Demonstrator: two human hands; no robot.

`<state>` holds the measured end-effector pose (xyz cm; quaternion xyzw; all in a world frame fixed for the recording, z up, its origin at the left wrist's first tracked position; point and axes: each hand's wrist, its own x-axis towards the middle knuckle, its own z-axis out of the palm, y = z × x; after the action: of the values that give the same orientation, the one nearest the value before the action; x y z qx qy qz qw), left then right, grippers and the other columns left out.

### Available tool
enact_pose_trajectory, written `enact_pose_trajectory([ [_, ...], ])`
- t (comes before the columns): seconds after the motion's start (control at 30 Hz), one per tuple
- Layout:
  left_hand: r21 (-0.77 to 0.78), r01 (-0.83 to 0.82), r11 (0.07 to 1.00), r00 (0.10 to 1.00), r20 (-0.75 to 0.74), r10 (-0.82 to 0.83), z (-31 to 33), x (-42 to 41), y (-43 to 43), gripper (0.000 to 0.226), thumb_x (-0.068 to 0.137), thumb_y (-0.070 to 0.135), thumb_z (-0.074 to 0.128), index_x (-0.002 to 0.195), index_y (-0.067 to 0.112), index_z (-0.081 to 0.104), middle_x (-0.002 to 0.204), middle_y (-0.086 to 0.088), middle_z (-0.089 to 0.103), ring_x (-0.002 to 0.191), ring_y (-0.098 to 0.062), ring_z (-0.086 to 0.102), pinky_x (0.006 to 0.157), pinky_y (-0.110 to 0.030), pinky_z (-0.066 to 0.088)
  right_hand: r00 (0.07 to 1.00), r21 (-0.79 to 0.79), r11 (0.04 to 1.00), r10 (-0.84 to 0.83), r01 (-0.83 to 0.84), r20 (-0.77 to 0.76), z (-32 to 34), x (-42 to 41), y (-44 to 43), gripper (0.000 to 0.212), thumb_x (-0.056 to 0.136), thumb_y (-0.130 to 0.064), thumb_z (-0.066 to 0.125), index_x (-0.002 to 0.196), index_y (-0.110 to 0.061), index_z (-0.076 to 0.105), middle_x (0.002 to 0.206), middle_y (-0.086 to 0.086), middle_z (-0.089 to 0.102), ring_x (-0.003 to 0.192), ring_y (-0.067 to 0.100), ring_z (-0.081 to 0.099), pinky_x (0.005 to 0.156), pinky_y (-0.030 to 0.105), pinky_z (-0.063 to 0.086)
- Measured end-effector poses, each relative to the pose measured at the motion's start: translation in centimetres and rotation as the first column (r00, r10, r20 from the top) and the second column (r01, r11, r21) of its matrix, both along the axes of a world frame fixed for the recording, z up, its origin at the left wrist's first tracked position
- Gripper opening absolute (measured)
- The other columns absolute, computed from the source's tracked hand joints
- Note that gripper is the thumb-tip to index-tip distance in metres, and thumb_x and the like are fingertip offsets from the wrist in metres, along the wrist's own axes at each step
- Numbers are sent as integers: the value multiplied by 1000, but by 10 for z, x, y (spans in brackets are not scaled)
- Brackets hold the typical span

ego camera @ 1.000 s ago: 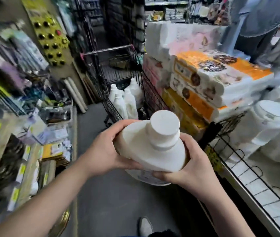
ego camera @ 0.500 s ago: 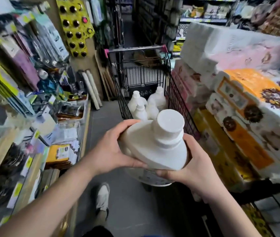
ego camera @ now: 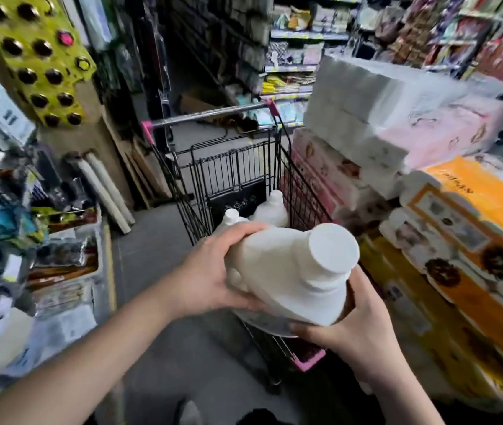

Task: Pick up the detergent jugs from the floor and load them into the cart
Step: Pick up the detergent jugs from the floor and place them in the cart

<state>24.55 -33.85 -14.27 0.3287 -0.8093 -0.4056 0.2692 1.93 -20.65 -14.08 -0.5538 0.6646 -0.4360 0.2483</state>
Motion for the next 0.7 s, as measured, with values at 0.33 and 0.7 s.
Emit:
enact_pose_trajectory([
  [0.33,81,163,983,986,8,-165,-6,-32,-127,96,52,37,106,134,47,57,133,24,65,129,-2,60,114,-33,47,984,54,984,-173,170,51,-21,-5,-93,94,35,-62,92,121,-59,54,123,-33,64,115,-12,57,81,1,42],
  [0.7,197,293,936,941,113,-319,-28,-129,-227,94,50,35,107,127,54,59,127,35,65,119,10,60,103,-22,50,908,107,920,-390,377,152,-49,-55,-171,93,32,-50,100,115,-52,57,116,-46,60,108,-22,57,80,-1,42],
])
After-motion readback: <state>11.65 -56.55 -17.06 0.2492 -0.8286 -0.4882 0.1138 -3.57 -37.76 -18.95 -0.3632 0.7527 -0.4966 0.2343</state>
